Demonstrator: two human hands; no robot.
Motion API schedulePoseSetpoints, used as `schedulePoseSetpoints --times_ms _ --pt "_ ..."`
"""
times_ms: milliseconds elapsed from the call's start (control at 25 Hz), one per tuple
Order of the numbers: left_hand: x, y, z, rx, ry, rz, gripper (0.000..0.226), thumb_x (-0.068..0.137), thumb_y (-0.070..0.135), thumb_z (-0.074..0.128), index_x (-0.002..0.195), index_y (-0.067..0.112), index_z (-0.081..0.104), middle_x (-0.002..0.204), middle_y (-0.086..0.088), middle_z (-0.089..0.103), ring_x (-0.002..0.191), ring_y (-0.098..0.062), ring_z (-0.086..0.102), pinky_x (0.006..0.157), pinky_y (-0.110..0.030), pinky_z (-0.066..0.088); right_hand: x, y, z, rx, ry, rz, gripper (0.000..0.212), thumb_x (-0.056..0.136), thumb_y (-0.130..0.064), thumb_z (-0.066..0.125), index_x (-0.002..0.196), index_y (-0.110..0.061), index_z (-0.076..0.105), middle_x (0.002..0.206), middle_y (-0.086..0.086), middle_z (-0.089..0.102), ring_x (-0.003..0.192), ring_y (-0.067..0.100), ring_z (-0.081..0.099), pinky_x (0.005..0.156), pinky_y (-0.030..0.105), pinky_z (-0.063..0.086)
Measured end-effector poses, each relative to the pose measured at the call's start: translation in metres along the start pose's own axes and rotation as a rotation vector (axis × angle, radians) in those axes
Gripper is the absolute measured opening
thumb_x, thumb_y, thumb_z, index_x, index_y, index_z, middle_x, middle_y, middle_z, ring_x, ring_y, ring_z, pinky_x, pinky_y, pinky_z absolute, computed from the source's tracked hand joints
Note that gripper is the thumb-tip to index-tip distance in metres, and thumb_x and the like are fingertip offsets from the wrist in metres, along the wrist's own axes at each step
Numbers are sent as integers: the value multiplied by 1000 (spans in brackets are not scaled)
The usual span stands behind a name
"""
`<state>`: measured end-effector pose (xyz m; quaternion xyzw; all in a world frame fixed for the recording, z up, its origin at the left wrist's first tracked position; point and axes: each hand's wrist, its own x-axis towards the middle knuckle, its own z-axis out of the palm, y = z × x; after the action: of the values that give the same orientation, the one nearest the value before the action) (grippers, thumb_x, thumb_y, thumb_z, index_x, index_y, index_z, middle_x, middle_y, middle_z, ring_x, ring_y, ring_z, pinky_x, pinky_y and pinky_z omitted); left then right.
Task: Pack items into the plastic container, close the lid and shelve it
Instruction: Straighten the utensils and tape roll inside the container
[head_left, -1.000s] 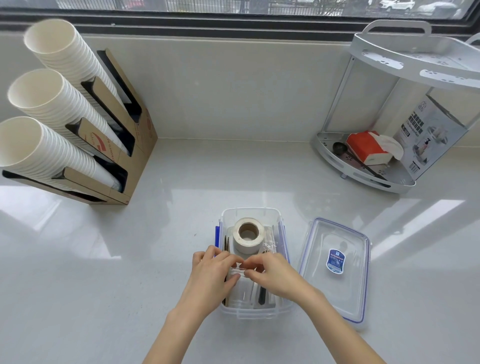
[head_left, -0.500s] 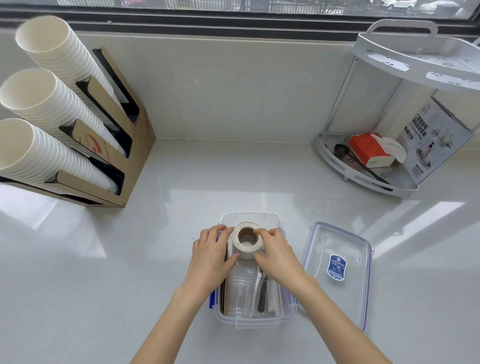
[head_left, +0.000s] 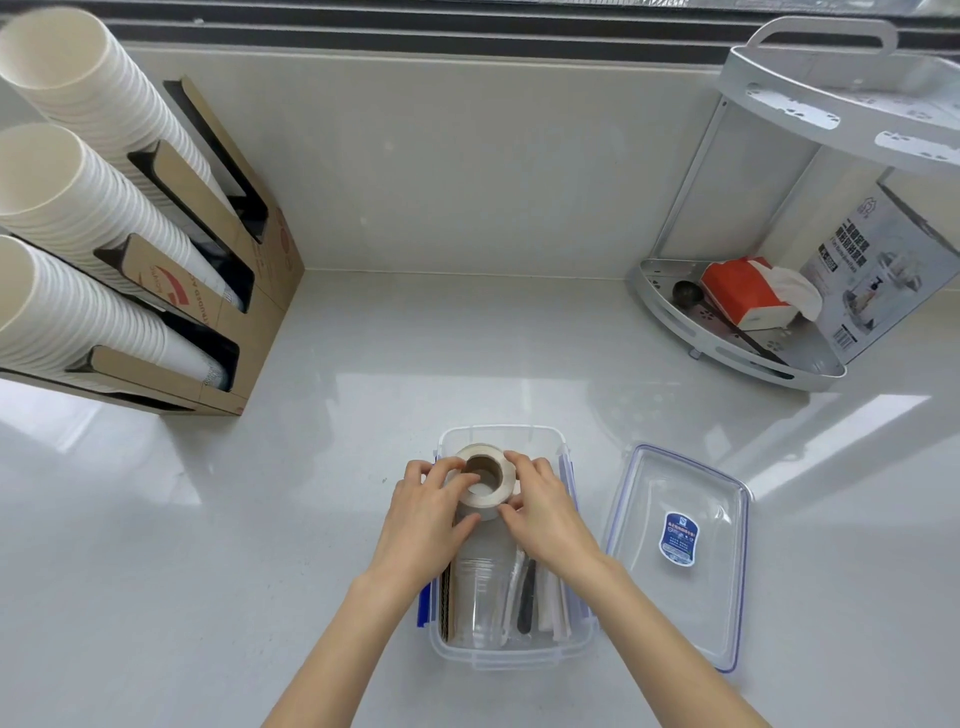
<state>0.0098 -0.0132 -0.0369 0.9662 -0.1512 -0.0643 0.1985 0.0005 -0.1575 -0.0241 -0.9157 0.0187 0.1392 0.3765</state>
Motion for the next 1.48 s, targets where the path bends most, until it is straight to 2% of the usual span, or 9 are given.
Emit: schedulePoseSetpoints --times_ms 120,240,400,480,600,840,1000,1200,1480 --pt "1 4 -2 7 14 -27 38 87 34 49 124 26 47 139 10 40 121 -21 30 96 -30 27 -2 1 -8 -14 -19 -41 50 87 -7 43 135 -19 34 126 10 44 107 22 55 95 27 40" --pt "-2 12 -7 15 86 -68 33 87 31 49 119 25 50 136 7 42 124 -20 27 96 -30 22 -4 2 -22 21 122 -74 40 86 -10 46 125 -19 47 119 4 52 86 13 55 84 21 37" --pt "-3 33 -17 -128 149 -26 22 87 27 49 105 19 59 111 1 58 107 -19 48 85 -26 31 -8 14 -38 93 290 10 33 84 -13 51 117 -20 54 114 4 53 72 11 52 75 22 36" --pt "-3 45 -16 -182 33 -44 25 89 30 45 105 16 58 108 0 61 100 -20 57 83 -29 41 -12 23 -39 94 275 101 34 85 -17 51 119 -19 52 119 8 51 76 15 53 80 25 39" --pt "-2 59 -3 -66 -209 -84 35 89 34 44 113 11 53 112 -7 63 101 -25 60 81 -36 47 -19 34 -36 120 228 190 35 87 -22 51 122 -18 49 121 9 50 74 14 52 81 24 37" --pt "7 73 18 -24 -410 -177 41 84 35 54 109 3 46 114 -18 57 104 -34 56 80 -39 45 -24 38 -33 314 216 257 29 87 -24 53 115 -16 55 97 -1 55 80 16 54 71 32 49" --pt "8 78 26 -69 -411 -217 46 82 31 58 115 5 40 122 -16 52 111 -34 53 86 -41 44 -23 39 -32 326 221 261 28 86 -23 55 112 -16 57 95 -1 55 80 17 55 79 39 53" --pt "7 72 26 -126 -365 -183 60 81 26 57 132 15 28 128 -12 52 114 -33 52 89 -41 44 -25 40 -31 342 228 253 27 86 -26 55 111 -15 58 91 -4 56 75 13 54 74 35 52" --pt "-5 59 22 -246 -158 -55 72 83 25 56 139 38 13 111 -9 54 90 -29 62 80 -44 52 -28 39 -30 354 237 258 28 87 -29 54 112 -15 58 94 -3 57 82 16 56 77 35 52"
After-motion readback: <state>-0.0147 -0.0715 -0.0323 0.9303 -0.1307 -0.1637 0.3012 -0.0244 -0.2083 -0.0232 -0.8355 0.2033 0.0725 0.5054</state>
